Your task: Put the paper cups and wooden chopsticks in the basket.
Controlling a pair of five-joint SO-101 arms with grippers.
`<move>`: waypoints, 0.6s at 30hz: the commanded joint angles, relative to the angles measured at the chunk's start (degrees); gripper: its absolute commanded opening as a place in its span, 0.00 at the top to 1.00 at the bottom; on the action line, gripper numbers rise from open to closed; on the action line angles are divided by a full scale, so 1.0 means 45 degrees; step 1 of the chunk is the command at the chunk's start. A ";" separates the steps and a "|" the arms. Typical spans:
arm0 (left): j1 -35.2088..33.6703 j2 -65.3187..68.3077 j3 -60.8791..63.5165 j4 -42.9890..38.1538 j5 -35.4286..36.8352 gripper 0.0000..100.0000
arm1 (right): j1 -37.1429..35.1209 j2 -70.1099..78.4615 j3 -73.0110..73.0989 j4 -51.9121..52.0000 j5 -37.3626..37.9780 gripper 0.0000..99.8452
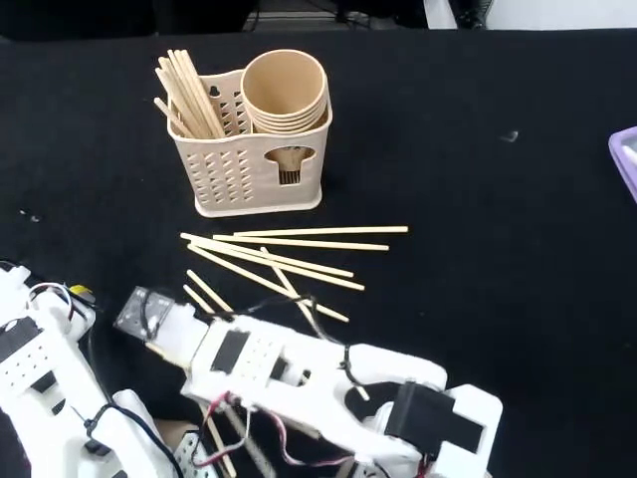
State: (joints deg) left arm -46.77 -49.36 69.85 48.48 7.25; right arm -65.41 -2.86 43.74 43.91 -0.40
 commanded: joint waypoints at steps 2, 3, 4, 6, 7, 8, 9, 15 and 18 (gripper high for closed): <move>-0.0088 -0.0117 -0.0772 -0.0156 0.0039 0.74 | 0.0801 -0.0147 -0.1065 0.0645 0.0293 0.99; -0.0088 -0.0117 -0.0772 -0.0156 0.0039 0.74 | 0.0879 -0.0147 -0.1182 0.0703 0.0313 0.99; -0.0088 -0.0117 -0.0772 -0.0156 0.0039 0.74 | 0.0996 -0.0147 -0.1299 0.0762 0.0313 0.99; -0.0088 -0.0117 -0.0752 -0.0156 0.0039 0.74 | 0.1348 -0.0479 -0.1690 0.1426 0.0352 0.99; -0.0088 -0.0117 -0.0752 -0.0156 0.0039 0.74 | 0.1582 -0.0850 -0.1885 0.1915 0.0449 0.99; -0.0088 -0.0117 -0.0752 -0.0156 0.0039 0.74 | 0.1817 -0.1377 -0.2120 0.2442 0.0664 0.99; -0.0088 -0.0117 -0.0752 -0.0156 0.0039 0.74 | 0.2012 -0.1983 -0.2295 0.2969 0.0860 0.99; -0.0088 -0.0117 -0.0752 -0.0156 0.0039 0.74 | 0.3360 -0.6945 -0.2432 0.4513 0.1055 0.99; -0.0088 -0.0117 -0.0752 -0.0156 0.0039 0.74 | 0.4474 -0.9368 -0.2510 0.3106 0.1055 0.99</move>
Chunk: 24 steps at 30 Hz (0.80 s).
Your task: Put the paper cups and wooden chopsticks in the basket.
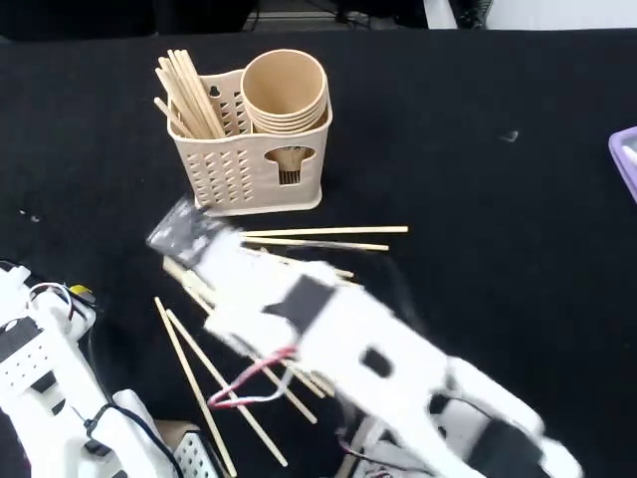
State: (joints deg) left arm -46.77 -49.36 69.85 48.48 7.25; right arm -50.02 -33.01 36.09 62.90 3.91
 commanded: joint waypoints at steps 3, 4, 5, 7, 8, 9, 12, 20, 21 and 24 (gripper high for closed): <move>-0.0049 -0.0117 -0.0752 -0.0156 0.0059 0.74 | 0.1817 -0.4347 -0.0283 -0.4591 0.0000 0.99; -0.0029 -0.0117 -0.0752 -0.0156 0.0059 0.74 | 0.1954 -0.4601 0.0029 -0.5978 0.0000 0.99; -0.0029 -0.0117 -0.0752 -0.0156 0.0059 0.74 | 0.2051 -0.4679 0.0361 -0.7443 0.0000 0.99; -0.0029 -0.0117 -0.0713 -0.0156 0.0059 0.74 | 0.2110 -0.4659 0.0889 -1.0315 0.0000 0.99; -0.0029 -0.0117 -0.0713 -0.0156 0.0059 0.74 | 0.2110 -0.4523 0.1045 -1.1604 0.0000 0.99; -0.0010 -0.0117 -0.0694 -0.0156 0.0059 0.74 | 0.2110 -0.4308 0.1104 -1.2835 0.0000 0.99; -0.0010 -0.0117 -0.0694 -0.0156 0.0059 0.74 | 0.2129 -0.3233 0.0479 -1.5258 0.0059 0.99; 0.0010 -0.0117 -0.0674 -0.0156 0.0039 0.74 | 0.3751 0.2237 -0.4640 -1.5824 0.0000 0.99; 0.0010 -0.0117 -0.0674 -0.0156 0.0039 0.74 | 0.3946 0.3057 -0.5343 -1.5824 0.0000 0.99; 0.0010 -0.0117 -0.0654 -0.0176 0.0039 0.74 | 0.4317 0.5089 -0.7062 -1.5824 0.0000 0.99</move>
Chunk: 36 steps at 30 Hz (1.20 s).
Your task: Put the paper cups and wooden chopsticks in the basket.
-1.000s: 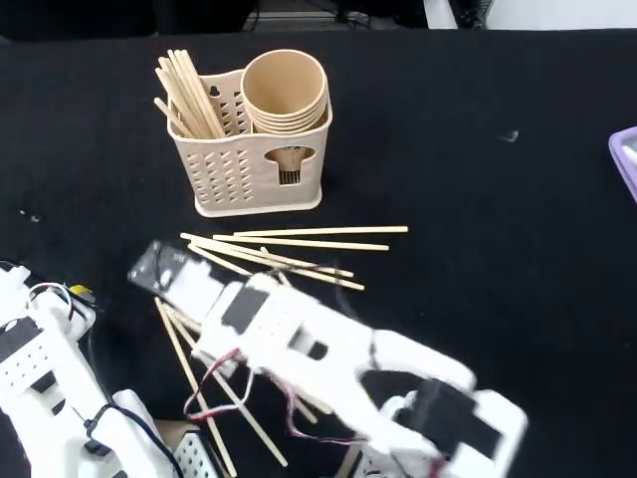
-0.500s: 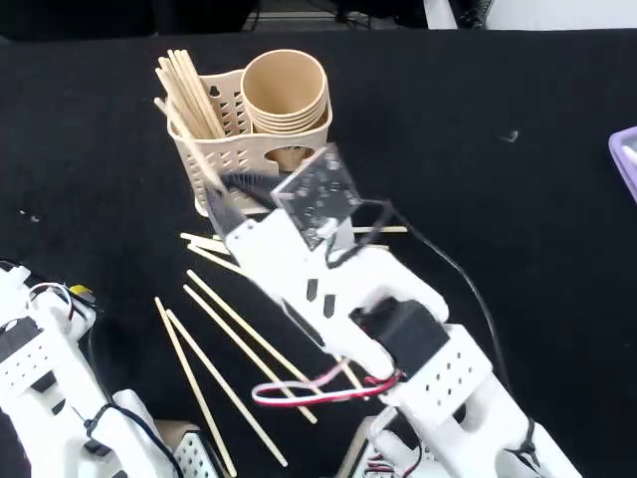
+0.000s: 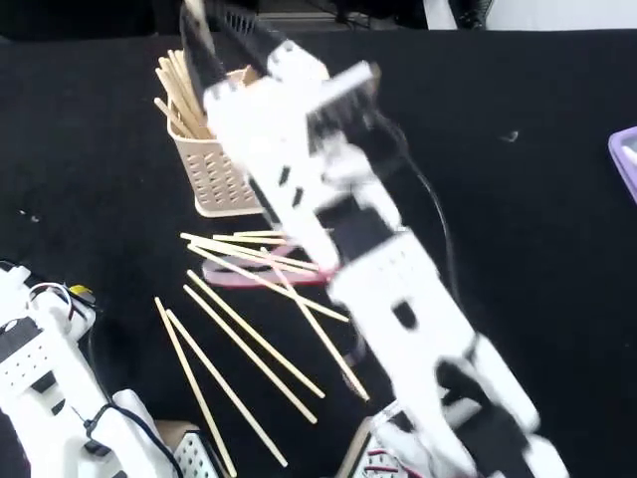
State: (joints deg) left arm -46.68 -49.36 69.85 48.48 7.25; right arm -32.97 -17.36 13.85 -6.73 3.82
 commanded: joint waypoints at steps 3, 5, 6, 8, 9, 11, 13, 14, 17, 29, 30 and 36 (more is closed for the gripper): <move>-0.0010 -0.0137 -0.0654 -0.0176 0.0039 0.74 | 0.0527 0.2960 -0.3331 -0.0313 0.0020 0.99; -0.0010 -0.0137 -0.0654 -0.0176 0.0039 0.74 | 0.0469 0.3565 -0.3585 -0.0274 0.0020 0.99; -0.0010 -0.0137 -0.0654 -0.0176 0.0039 0.74 | 0.0430 0.3819 -0.3565 -0.0254 0.0020 0.99; -0.0010 -0.0137 -0.0654 -0.0176 0.0039 0.74 | 0.0215 0.4132 -0.3194 -0.0020 0.0020 0.99; -0.0010 -0.0137 -0.0654 -0.0176 0.0039 0.74 | 0.0176 0.4151 -0.2882 0.0176 0.0020 0.99; -0.0010 -0.0137 -0.0654 -0.0176 0.0039 0.74 | -0.0059 0.3956 -0.2100 0.0410 0.0020 0.99; -0.0010 -0.0137 -0.0654 -0.0176 0.0039 0.74 | -0.0195 0.3565 -0.1280 0.0527 0.0020 0.98; -0.0010 -0.0156 -0.0654 -0.0176 0.0039 0.74 | -0.0215 0.3390 -0.0889 0.0527 0.0020 0.98; -0.0010 -0.0156 -0.0654 -0.0176 0.0039 0.74 | -0.0215 0.2901 0.0010 0.0527 0.0020 0.92; -0.0010 -0.0156 -0.0654 -0.0176 0.0039 0.74 | -0.1114 -0.3585 0.3272 0.6134 0.0020 0.93; -0.0010 -0.0156 -0.0654 -0.0176 0.0039 0.74 | -0.1563 -0.4405 0.4073 0.7189 0.0020 0.93; -0.0010 -0.0137 -0.0674 -0.0176 0.0078 0.74 | -0.4630 -0.8000 1.0481 0.9182 -0.0606 0.93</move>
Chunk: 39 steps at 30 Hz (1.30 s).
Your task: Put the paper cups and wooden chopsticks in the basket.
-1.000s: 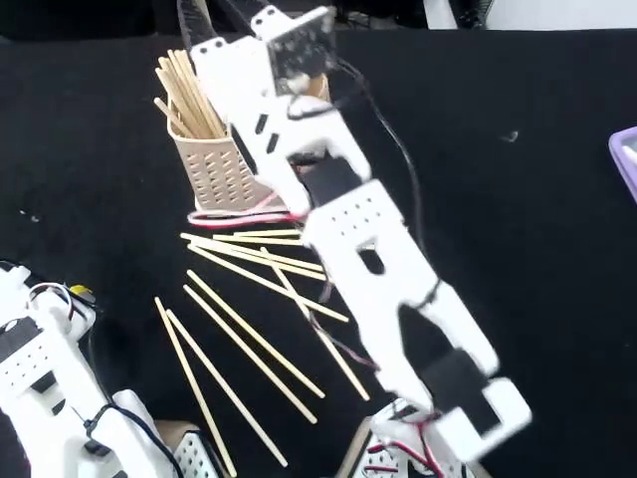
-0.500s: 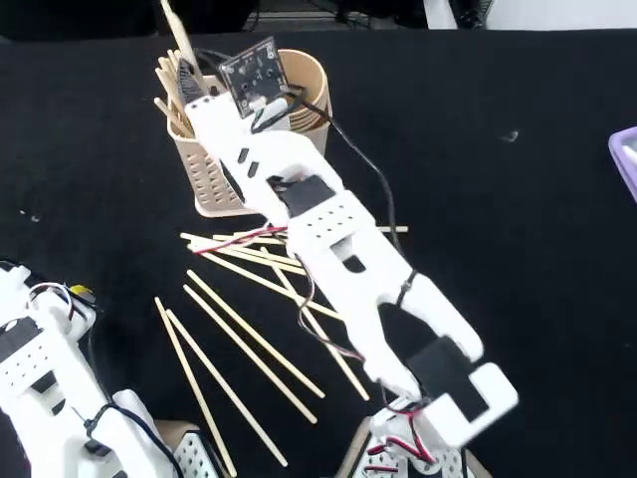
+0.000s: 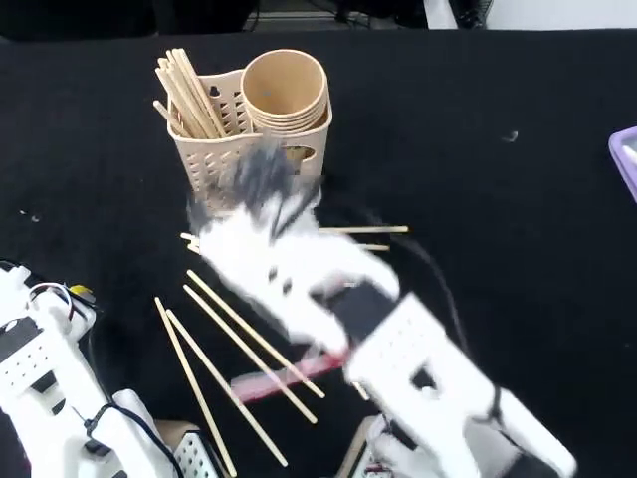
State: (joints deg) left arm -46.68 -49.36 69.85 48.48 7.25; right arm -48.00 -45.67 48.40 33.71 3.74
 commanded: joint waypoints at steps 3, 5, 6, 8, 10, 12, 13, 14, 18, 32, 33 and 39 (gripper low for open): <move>-0.0010 -0.0117 -0.0713 -0.0176 0.0078 0.74 | -0.2716 -0.1924 0.5109 -0.1035 -0.2501 0.88; -0.0010 -0.0117 -0.0713 -0.0176 0.0078 0.74 | -0.3673 -0.1495 0.5773 -0.1641 -0.3595 0.80; -0.0010 -0.0117 -0.0713 -0.0176 0.0078 0.74 | -0.4083 -0.1123 0.5851 -0.1758 -0.3966 0.77; -0.0010 -0.0117 -0.0694 -0.0176 0.0078 0.74 | -0.4571 -0.0068 0.5519 -0.1797 -0.4337 0.76; -0.0049 -0.0117 -0.0694 -0.0176 0.0078 0.74 | -0.4708 0.1241 0.4816 -0.1797 -0.4415 0.79; -0.0049 -0.0117 -0.0674 -0.0176 0.0059 0.74 | -0.4708 0.2725 0.3858 -0.1797 -0.4415 0.80; -0.0049 -0.0117 -0.0674 -0.0176 0.0059 0.74 | -0.4708 0.3526 0.3370 -0.1797 -0.4415 0.80; -0.0068 -0.0117 -0.0674 -0.0176 0.0059 0.74 | -0.4708 0.4269 0.2862 -0.1797 -0.4415 0.80; -0.0107 -0.0137 -0.0654 -0.0176 0.0059 0.74 | -0.4708 0.6886 0.0850 -0.1700 -0.4454 0.80; -0.0654 -0.0156 -0.0752 -0.0176 0.0098 0.74 | -0.4552 1.0794 -0.2002 -0.0801 -0.6193 0.80; -0.0654 -0.0156 -0.0752 -0.0176 0.0098 0.74 | -0.4552 1.1028 -0.2159 -0.0703 -0.6193 0.80; -0.0654 -0.0156 -0.0752 -0.0176 0.0098 0.74 | -0.4493 1.1829 -0.3175 0.0918 -0.6173 0.81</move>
State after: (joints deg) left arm -48.97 -49.36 69.85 48.48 7.25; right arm -68.57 6.11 36.70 35.03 -23.16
